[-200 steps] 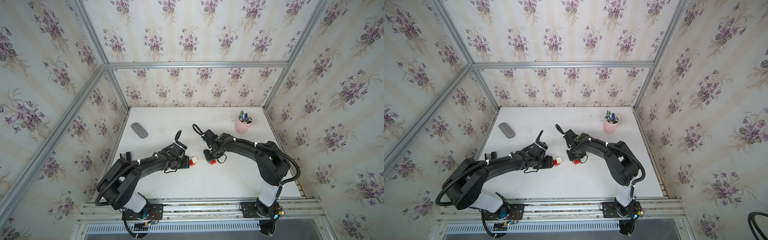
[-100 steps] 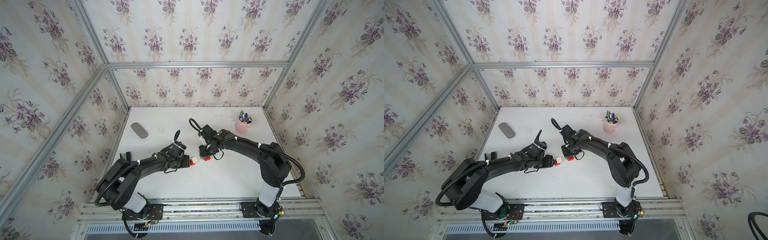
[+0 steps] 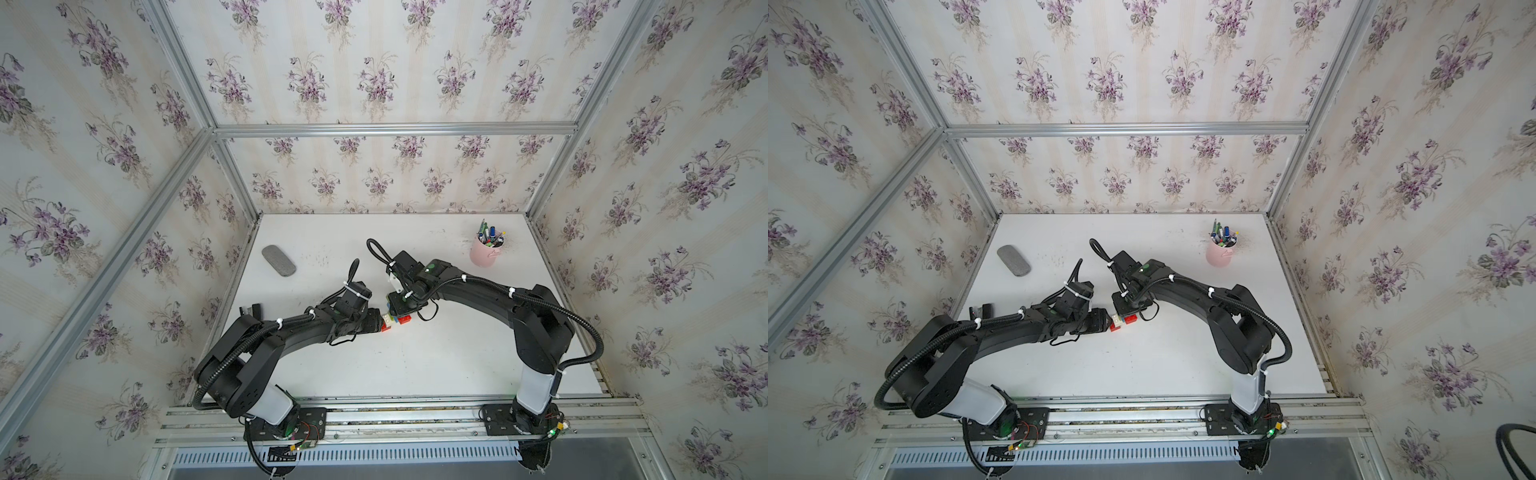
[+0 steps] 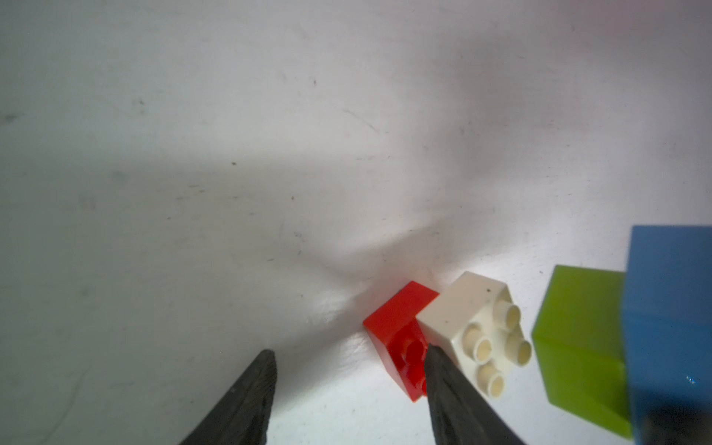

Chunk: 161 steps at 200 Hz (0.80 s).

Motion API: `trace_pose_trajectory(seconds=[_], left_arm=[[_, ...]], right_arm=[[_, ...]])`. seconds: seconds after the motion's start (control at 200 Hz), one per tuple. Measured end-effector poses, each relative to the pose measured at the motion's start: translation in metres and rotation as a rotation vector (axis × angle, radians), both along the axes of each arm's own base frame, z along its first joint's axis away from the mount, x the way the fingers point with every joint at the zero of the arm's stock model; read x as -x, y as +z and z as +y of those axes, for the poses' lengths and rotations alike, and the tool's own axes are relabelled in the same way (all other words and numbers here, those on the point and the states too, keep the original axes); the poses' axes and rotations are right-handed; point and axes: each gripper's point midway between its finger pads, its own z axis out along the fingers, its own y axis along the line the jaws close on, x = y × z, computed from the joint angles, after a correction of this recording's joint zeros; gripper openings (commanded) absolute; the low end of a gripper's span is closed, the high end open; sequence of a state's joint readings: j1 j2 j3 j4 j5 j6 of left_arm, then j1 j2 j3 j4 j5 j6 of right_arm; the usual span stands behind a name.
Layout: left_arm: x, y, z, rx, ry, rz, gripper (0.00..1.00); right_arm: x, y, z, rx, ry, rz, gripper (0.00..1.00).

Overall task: Assemble the letter y with lego
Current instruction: Pick up the lego brick from the center of the board, then assemble the lego brick with the lego brick.

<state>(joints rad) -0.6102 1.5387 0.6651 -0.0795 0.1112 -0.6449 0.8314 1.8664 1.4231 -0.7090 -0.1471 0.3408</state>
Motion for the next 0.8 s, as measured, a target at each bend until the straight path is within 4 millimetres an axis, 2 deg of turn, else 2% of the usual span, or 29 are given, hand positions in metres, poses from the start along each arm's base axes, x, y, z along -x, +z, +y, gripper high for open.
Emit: trace_pose_trajectory(seconds=[0.325, 0.804], left_arm=[[0.0, 0.0001, 0.0003, 0.005, 0.0, -0.008, 0.64], [-0.0001, 0.0, 0.0005, 0.005, 0.001, -0.008, 0.64]], right_arm=[[0.0026, -0.0017, 0.0053, 0.005, 0.006, 0.006, 0.19], [0.0032, -0.0076, -0.003, 0.057, -0.001, 0.003, 0.18]])
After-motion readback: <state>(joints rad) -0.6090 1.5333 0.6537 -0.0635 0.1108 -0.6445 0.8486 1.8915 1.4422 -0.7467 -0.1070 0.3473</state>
